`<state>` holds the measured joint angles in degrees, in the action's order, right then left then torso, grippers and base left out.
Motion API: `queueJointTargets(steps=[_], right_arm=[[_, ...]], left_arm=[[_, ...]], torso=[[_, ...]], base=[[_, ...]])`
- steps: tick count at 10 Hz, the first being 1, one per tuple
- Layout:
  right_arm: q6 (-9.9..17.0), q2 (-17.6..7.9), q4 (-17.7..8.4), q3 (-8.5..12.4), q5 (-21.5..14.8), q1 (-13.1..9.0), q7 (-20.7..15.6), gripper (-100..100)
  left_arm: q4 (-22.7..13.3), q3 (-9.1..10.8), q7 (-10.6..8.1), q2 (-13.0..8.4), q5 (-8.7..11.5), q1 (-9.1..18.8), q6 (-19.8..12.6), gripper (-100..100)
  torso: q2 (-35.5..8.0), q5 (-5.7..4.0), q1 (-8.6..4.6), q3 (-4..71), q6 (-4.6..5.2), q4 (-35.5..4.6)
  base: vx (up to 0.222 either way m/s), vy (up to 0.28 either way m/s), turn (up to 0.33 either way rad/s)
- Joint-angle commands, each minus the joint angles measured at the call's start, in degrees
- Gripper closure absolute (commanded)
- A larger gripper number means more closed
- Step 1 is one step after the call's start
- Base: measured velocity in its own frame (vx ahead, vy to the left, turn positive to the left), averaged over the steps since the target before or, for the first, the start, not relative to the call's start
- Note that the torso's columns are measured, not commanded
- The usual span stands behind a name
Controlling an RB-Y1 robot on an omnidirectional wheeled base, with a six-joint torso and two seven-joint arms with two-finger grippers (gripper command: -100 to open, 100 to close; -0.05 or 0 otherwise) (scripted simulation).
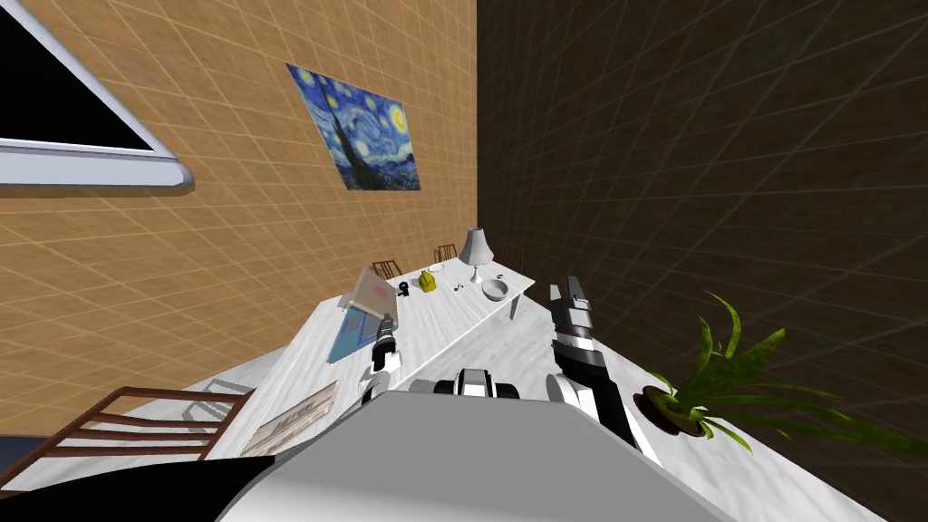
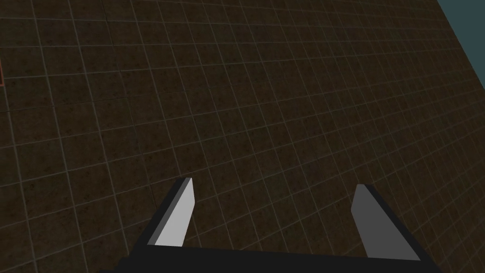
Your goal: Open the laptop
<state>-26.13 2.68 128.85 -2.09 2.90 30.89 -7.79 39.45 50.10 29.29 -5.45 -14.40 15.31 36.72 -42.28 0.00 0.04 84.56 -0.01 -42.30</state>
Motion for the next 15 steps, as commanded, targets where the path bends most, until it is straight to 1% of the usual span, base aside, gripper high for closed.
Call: queueJointTargets(steps=[1,2,3,4,5,6,7,15], right_arm=[[0.00,0.00,0.00,0.00,0.00,-0.01,0.00,0],[0.00,0.00,0.00,0.00,0.00,0.00,0.00,0],[0.00,0.00,0.00,0.00,0.00,0.00,0.00,0],[0.00,0.00,0.00,0.00,0.00,-0.01,0.00,0],[0.00,0.00,0.00,0.00,0.00,0.00,0.00,0],[0.00,0.00,0.00,-0.01,0.00,-0.01,0.00,0],[0.00,-0.01,0.00,0.00,0.00,-0.01,0.00,0],[0.00,-0.01,0.00,0.00,0.00,-0.01,0.00,0]], left_arm=[[0.93,-2.74,-4.09,0.72,0.75,-0.44,-0.26,100],[0.85,-4.36,-5.51,0.94,1.25,-0.52,-0.17,100],[0.85,-4.36,-6.26,0.94,1.25,-0.52,-0.17,100],[0.78,-5.98,-8.41,1.16,1.74,-0.61,-0.08,100],[-0.04,-4.96,-6.87,0.77,1.56,-0.25,0.08,100],[-0.86,-5.73,-9.81,2.00,3.16,-0.23,1.62,100],[-0.86,-5.73,-9.81,2.00,3.16,-0.23,1.62,100],[-3.29,-8.43,-20.36,7.10,9.31,-0.22,7.00,100]], torso=[[-0.03,-0.03,-0.07,-0.01,0.06,-0.03],[-0.05,-0.06,-0.11,-0.02,0.04,-0.05],[-0.05,-0.08,-0.11,-0.02,0.00,-0.05],[-0.07,-0.06,-0.12,-0.04,0.06,-0.06],[-0.05,-0.02,-0.10,-0.03,0.06,-0.03],[-0.08,-0.03,-0.13,-0.04,0.06,-0.03],[-0.11,0.03,0.05,-0.06,0.07,-0.03],[-0.03,-0.03,-0.05,-0.01,-0.03,-0.01]], base=[[0.020,0.017,0.146],[0.033,0.021,0.232],[0.025,0.015,0.094],[0.025,0.020,0.135],[0.014,0.009,0.032],[-0.001,0.075,-0.001],[-0.009,0.088,-0.016],[-0.016,0.097,-0.005]])
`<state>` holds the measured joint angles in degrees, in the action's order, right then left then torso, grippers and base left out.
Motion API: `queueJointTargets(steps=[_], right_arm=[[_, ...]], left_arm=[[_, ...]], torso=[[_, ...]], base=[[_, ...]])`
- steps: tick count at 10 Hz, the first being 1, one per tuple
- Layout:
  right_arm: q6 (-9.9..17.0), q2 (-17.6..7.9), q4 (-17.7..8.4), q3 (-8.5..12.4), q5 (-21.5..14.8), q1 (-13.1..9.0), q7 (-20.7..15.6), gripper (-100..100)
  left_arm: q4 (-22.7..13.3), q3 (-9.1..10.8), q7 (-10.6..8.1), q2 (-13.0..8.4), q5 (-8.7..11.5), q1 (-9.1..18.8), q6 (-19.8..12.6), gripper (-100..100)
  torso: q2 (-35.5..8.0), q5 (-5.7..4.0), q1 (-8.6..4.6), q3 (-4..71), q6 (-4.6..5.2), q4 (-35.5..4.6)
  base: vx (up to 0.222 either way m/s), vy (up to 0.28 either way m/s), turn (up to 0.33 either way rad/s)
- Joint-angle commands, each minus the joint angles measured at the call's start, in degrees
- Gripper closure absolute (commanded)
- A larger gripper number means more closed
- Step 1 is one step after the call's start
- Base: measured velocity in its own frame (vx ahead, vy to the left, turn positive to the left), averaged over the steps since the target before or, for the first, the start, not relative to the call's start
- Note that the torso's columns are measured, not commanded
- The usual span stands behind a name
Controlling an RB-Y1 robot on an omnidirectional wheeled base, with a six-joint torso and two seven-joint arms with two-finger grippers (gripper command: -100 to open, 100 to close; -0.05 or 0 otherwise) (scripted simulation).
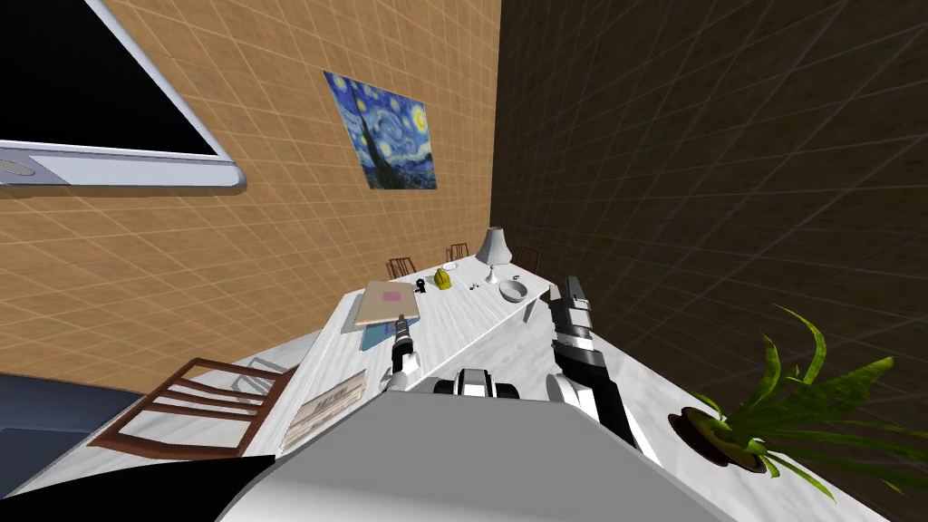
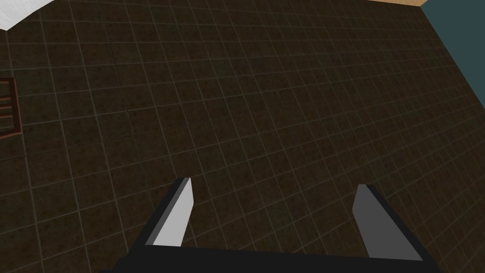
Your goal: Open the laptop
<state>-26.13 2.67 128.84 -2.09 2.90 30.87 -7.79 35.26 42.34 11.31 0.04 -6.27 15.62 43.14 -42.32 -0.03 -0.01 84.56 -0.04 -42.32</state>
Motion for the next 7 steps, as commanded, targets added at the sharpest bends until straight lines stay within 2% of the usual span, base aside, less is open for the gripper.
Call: queueJointTargets(steps=[1,2,3,4,5,6,7], right_arm=[[0.00,0.00,0.00,0.00,0.00,0.00,0.00,0],[0.00,0.01,0.00,-0.01,0.00,0.00,0.00,0],[0.00,0.00,0.00,-0.01,0.00,-0.02,0.00,0],[0.00,0.00,0.00,0.00,0.00,-0.01,0.00,0],[0.00,0.00,0.00,0.00,0.00,-0.03,0.00,0],[0.00,0.00,0.00,0.00,0.00,-0.01,0.00,0],[0.00,0.00,0.00,0.00,0.00,-0.02,0.00,0]], left_arm=[[0.66,-0.43,-1.43,1.01,0.69,-0.48,0.28,100],[-0.39,0.78,1.13,1.08,3.63,1.29,1.79,-100],[-0.39,0.78,1.92,1.08,4.27,1.29,1.79,-100],[-1.47,2.03,4.02,1.00,6.42,3.17,3.26,-100],[-1.47,2.03,5.46,1.00,7.78,3.17,3.26,-100],[-2.56,3.29,7.18,0.93,9.64,5.04,4.73,-100],[-2.56,3.29,8.93,0.93,11.29,5.04,4.73,-100]], torso=[[0.02,-0.01,-0.05,0.01,0.03,-0.01],[0.03,-0.06,-0.19,0.01,0.05,-0.02],[-0.14,0.01,0.04,-0.08,0.13,-0.05],[-0.15,0.06,0.12,-0.11,0.02,-0.03],[-0.13,0.04,0.15,-0.09,0.10,-0.06],[-0.06,-0.01,0.02,-0.04,0.00,-0.05],[-0.13,-0.07,-0.10,-0.07,0.08,-0.09]], base=[[-0.002,0.040,-0.002],[-0.061,0.102,-0.357],[-0.086,0.119,-0.262],[-0.106,0.139,-0.407],[-0.109,0.131,-0.209],[-0.144,0.123,-0.329],[-0.130,0.110,-0.205]])
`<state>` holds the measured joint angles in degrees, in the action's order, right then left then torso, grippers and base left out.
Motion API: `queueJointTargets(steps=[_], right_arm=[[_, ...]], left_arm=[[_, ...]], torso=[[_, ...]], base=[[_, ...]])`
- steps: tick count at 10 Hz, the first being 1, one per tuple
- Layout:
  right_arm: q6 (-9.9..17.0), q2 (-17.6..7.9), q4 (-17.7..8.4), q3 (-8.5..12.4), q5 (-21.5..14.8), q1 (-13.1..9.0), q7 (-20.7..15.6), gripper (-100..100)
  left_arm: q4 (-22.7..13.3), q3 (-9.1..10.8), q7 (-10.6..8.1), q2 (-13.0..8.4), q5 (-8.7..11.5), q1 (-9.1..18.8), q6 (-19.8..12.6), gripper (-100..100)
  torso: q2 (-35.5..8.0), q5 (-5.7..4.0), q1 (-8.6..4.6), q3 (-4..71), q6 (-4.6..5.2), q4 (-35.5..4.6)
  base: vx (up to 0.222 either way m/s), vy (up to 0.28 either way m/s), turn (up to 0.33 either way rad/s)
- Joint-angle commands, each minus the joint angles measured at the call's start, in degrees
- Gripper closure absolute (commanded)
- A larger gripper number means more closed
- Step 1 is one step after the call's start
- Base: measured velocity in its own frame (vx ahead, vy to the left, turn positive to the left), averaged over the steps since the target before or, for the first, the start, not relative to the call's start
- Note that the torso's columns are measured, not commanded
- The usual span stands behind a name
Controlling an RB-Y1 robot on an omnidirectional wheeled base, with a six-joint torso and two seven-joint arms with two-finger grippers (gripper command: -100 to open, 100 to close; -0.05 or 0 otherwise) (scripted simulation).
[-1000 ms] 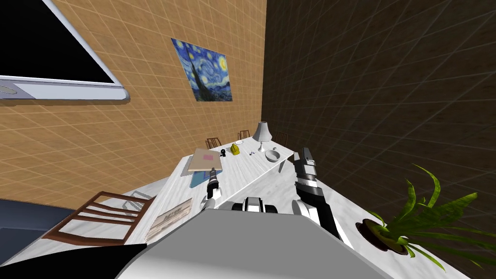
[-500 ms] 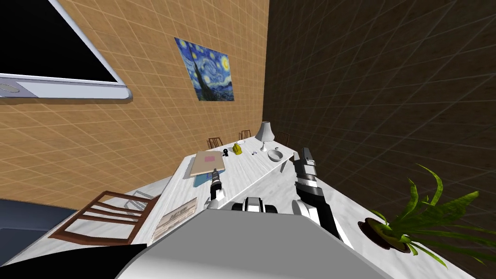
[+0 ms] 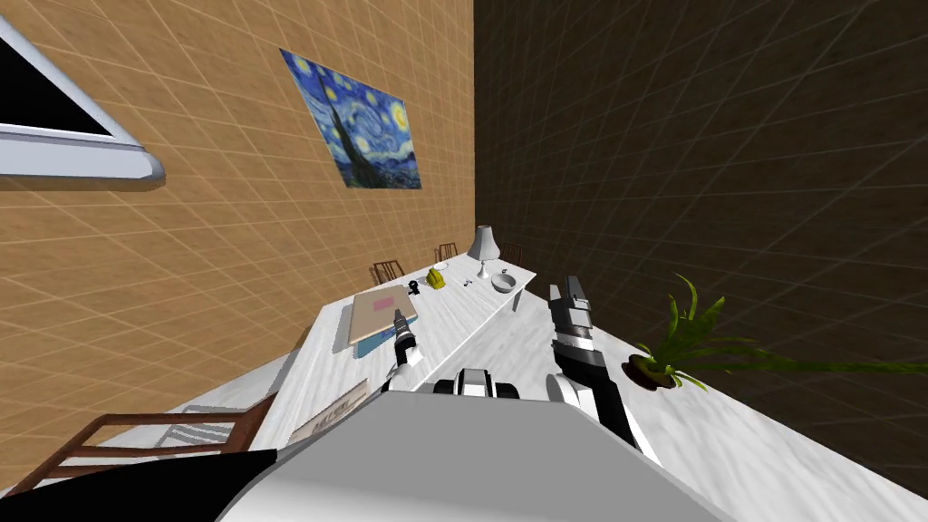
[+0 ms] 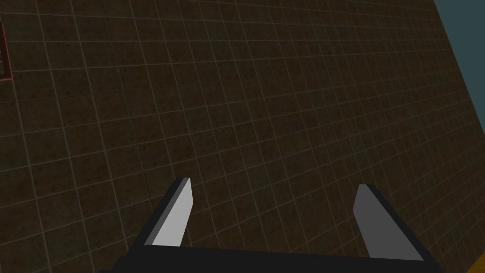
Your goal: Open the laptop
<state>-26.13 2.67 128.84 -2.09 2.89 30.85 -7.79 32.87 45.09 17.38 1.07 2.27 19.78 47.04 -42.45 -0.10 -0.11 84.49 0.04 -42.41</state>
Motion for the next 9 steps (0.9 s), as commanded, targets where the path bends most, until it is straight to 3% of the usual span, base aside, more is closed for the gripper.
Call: queueJointTargets(steps=[1,2,3,6,9], right_arm=[[0.00,0.00,0.00,0.00,0.00,0.01,0.00,0],[0.00,0.00,0.00,0.00,0.00,0.00,0.00,0],[0.00,0.00,0.00,0.00,0.00,0.02,0.00,0],[0.00,0.00,0.00,0.00,0.00,0.02,0.00,0],[0.00,0.00,0.00,0.00,0.00,0.00,0.00,0]], left_arm=[[-1.26,1.80,4.46,-0.19,4.51,2.76,2.29,-100],[-0.93,1.80,6.09,-0.19,6.11,2.76,2.29,-100],[-1.26,1.80,6.82,-0.19,6.25,2.76,2.29,-100],[-3.43,4.31,12.14,-0.34,11.76,6.51,5.24,-100],[-4.51,5.57,17.09,-0.41,16.76,8.38,6.71,-100]], torso=[[0.05,-0.01,-0.05,0.02,-0.10,0.04],[0.05,-0.01,0.01,0.02,0.02,-0.01],[0.18,0.01,-0.01,0.09,-0.07,0.06],[-0.06,-0.04,-0.05,-0.06,-0.05,-0.03],[-0.02,0.08,0.10,-0.02,-0.01,0.06]], base=[[-0.132,0.130,-0.360],[-0.102,0.108,-0.256],[-0.036,0.041,-0.003],[-0.098,0.078,-0.304],[-0.135,0.098,-0.265]])
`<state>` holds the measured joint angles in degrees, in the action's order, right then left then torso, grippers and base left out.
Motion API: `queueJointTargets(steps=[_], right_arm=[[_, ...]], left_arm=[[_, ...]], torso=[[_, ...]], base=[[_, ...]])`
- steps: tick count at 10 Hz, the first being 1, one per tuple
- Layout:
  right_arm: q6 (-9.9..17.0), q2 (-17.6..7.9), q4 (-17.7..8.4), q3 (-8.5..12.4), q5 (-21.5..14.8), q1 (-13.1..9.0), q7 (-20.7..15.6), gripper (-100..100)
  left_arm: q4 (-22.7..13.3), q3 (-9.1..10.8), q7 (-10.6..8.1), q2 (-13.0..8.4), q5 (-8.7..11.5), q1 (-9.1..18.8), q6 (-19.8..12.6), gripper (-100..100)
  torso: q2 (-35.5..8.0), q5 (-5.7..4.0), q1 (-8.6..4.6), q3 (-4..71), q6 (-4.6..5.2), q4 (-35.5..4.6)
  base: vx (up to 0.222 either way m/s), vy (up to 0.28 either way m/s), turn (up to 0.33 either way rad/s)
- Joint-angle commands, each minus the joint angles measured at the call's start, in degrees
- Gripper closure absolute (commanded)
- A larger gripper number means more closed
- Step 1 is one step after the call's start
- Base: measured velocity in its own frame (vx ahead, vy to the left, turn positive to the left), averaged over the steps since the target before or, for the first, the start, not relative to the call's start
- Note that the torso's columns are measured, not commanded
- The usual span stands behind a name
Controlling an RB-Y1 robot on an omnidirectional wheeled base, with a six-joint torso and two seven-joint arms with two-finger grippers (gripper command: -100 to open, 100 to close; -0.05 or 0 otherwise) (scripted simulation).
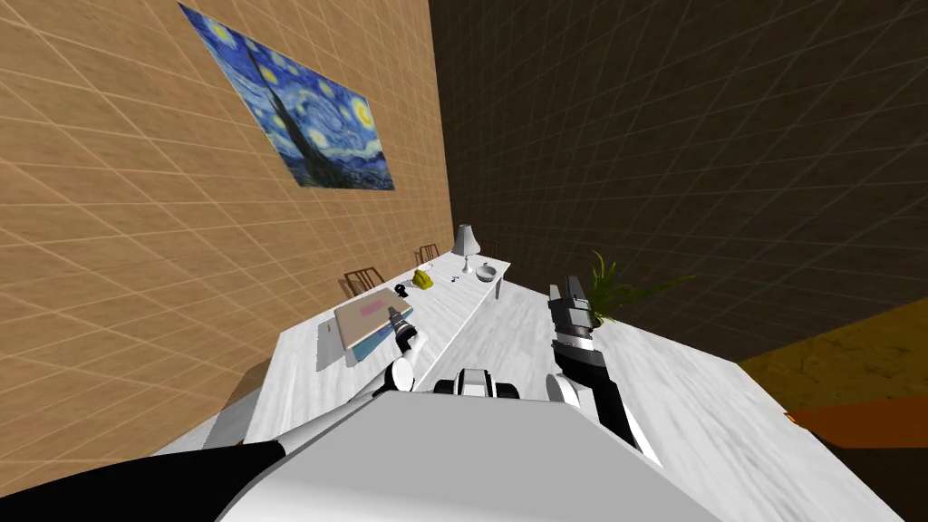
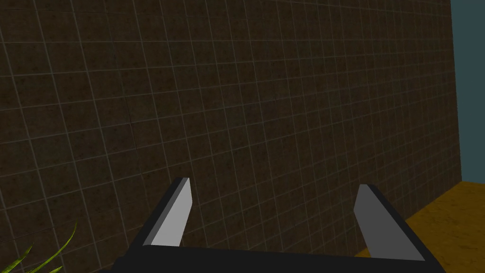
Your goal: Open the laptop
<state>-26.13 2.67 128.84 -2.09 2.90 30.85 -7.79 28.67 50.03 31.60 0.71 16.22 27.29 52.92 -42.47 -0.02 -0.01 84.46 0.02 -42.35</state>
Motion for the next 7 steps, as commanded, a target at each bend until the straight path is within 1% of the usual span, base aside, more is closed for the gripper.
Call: queueJointTargets(steps=[1,2,3,4,5,6,7], right_arm=[[0.00,0.00,0.00,0.01,0.00,0.02,0.00,0],[0.00,0.00,0.00,0.01,0.00,0.03,0.00,0],[0.00,0.00,0.00,0.00,0.00,0.01,0.00,0],[0.00,0.00,0.00,0.01,0.00,0.02,0.00,0],[0.00,0.00,0.00,0.00,0.00,0.01,0.00,0],[0.00,0.00,0.00,0.01,0.00,0.02,0.00,0],[0.00,0.00,0.00,0.01,0.00,0.03,0.00,0]], left_arm=[[-0.31,0.63,3.57,-0.05,2.82,0.88,0.83,-100],[-1.39,1.89,5.75,-0.13,5.34,2.75,2.30,-100],[-1.39,1.89,7.23,-0.13,6.32,2.75,2.30,-100],[-2.48,3.15,8.79,-0.20,8.36,4.63,3.77,-100],[-2.48,3.15,10.21,-0.20,9.83,4.63,3.77,-100],[-2.48,3.15,10.89,-0.20,9.83,4.63,3.77,-100],[-3.56,4.41,13.20,-0.28,12.41,6.50,5.24,-100]], torso=[[0.18,0.00,-0.03,0.10,-0.08,0.06],[0.42,-0.02,-0.12,0.24,-0.06,0.13],[0.26,0.02,-0.01,0.17,0.04,0.10],[0.19,0.03,0.02,0.11,-0.05,0.07],[0.05,0.03,0.03,0.03,0.00,0.04],[0.08,0.02,0.03,0.04,-0.07,0.04],[0.35,0.01,-0.01,0.19,-0.07,0.11]], base=[[-0.068,0.036,0.010],[-0.113,0.065,-0.324],[-0.113,0.063,-0.266],[-0.149,0.061,-0.343],[-0.149,0.060,-0.209],[-0.070,0.038,-0.011],[-0.120,0.043,-0.360]])
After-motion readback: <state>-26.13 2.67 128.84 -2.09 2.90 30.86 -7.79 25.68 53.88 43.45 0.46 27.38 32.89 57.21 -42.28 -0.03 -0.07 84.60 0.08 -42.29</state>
